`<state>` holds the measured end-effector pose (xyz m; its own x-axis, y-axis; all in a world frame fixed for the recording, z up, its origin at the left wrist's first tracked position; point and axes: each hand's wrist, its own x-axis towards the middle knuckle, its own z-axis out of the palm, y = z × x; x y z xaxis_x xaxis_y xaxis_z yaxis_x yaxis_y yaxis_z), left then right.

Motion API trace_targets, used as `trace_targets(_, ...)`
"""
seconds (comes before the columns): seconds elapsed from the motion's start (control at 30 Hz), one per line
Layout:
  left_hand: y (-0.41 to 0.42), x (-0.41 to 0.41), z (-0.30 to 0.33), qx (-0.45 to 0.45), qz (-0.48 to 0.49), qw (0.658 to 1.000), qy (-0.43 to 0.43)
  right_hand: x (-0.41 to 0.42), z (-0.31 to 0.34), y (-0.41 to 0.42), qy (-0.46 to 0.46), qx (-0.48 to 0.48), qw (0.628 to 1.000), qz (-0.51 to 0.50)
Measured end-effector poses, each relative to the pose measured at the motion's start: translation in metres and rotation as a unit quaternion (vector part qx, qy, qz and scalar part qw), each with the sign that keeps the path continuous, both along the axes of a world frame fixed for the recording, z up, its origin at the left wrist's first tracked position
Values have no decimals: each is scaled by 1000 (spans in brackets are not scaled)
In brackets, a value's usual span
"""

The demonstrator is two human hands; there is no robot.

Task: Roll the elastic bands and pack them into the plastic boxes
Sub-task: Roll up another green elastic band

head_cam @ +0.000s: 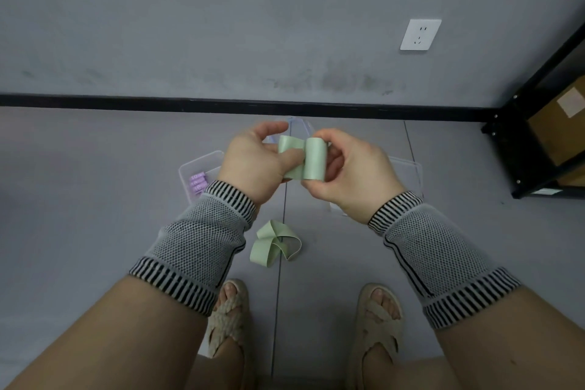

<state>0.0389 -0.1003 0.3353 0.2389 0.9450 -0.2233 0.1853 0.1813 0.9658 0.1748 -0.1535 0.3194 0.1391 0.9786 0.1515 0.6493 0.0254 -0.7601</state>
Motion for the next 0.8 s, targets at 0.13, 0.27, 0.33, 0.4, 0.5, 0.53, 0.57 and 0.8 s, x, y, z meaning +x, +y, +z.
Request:
trace_targets(0.13,-4,3,-1,-11,-5,1000,-18,-1,0,0,-37,30,999,-10)
trace_targets(0.27,-3,1,3,-56,-9,996,-70,2,3,-2,-1,13,1000,19)
trace_targets(0.33,-1,-1,2,-76,-16,994,-77,3,2,-2,21,4,1000,22)
trace_targets(0.4,2,-5,2,-106,-15,990,-92,6,3,-2,117,-18,993,22)
trace_targets(0.5,9,-12,4,-154,-16,977,-143,13,5,-3,379,-36,923,59)
trace_targets(0.53,11,-14,6,-163,-17,973,-161,16,4,-3,453,-37,888,76)
trace_targets(0.57,12,-14,8,-168,-18,970,-174,18,4,-3,496,-38,863,88)
trace_targets(0.8,1,-1,3,-87,-9,995,-51,14,-2,-2,151,-51,987,10)
